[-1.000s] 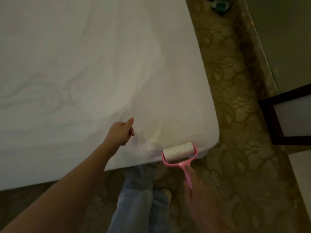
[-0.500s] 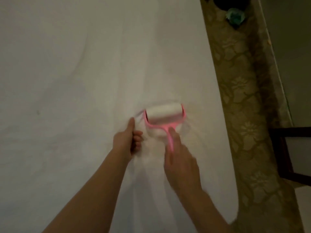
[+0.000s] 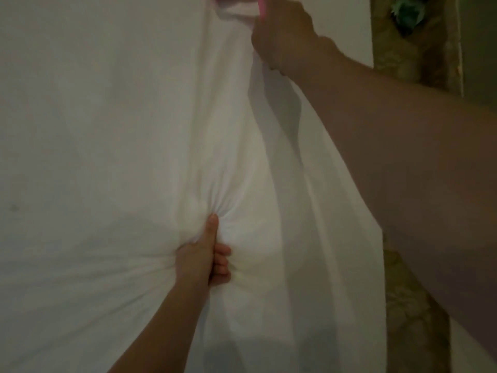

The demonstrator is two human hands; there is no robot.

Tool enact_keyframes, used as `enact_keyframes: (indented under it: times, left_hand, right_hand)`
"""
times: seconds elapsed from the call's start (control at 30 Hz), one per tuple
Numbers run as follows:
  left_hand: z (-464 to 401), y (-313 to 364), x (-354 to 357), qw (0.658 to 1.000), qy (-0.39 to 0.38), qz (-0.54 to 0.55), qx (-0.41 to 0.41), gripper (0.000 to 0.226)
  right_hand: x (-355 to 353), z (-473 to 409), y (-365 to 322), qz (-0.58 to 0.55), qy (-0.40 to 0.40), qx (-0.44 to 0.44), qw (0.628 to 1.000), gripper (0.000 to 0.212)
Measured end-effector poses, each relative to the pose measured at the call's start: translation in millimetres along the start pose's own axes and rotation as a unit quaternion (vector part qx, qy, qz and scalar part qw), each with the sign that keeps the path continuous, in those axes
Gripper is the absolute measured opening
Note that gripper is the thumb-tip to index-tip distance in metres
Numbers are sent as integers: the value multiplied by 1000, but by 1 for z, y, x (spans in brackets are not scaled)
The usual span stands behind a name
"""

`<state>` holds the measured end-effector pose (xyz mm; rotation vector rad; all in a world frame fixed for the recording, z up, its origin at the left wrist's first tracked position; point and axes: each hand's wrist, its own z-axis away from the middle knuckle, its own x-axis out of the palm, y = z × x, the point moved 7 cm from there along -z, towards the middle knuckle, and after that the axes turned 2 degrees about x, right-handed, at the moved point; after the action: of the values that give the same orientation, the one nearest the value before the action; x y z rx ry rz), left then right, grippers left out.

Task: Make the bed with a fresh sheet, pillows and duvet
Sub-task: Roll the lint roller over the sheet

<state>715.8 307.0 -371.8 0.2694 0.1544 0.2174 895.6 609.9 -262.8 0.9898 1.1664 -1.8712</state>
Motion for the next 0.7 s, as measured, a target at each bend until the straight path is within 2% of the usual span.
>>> enact_keyframes:
  times: [0.07, 0.13, 0.27, 0.37, 0.4, 0.5, 0.6, 0.7]
  left_hand:
    - [6, 4, -1, 1000, -14, 2, 7, 61]
    - [13, 7, 0, 999, -31, 10, 18, 62]
    - [29, 10, -1, 997, -48, 7, 61, 59]
    - [47, 4, 0, 993, -69, 33, 88, 65]
    - [54, 0, 0, 992, -63, 23, 107, 63]
    - [87, -27, 1, 984, -26, -83, 152, 38]
    - [135, -88, 13, 980, -75, -163, 91, 29]
    - [187, -149, 27, 969, -100, -212, 72, 29]
  right_hand:
    - [0, 20, 6, 13, -6, -14, 1000, 55]
    - [-1, 57, 24, 11, -23, -11, 1000, 63]
    - [8, 167, 87, 27, -77, 17, 996, 62]
    - [16, 269, 139, 9, -86, 49, 995, 58]
    - [20, 304, 156, -4, -87, 63, 994, 58]
    - [35, 412, 196, -30, -109, 105, 988, 54]
    - [47, 508, 228, -30, -167, 111, 979, 54]
    - [37, 564, 260, 37, -219, 91, 971, 56]
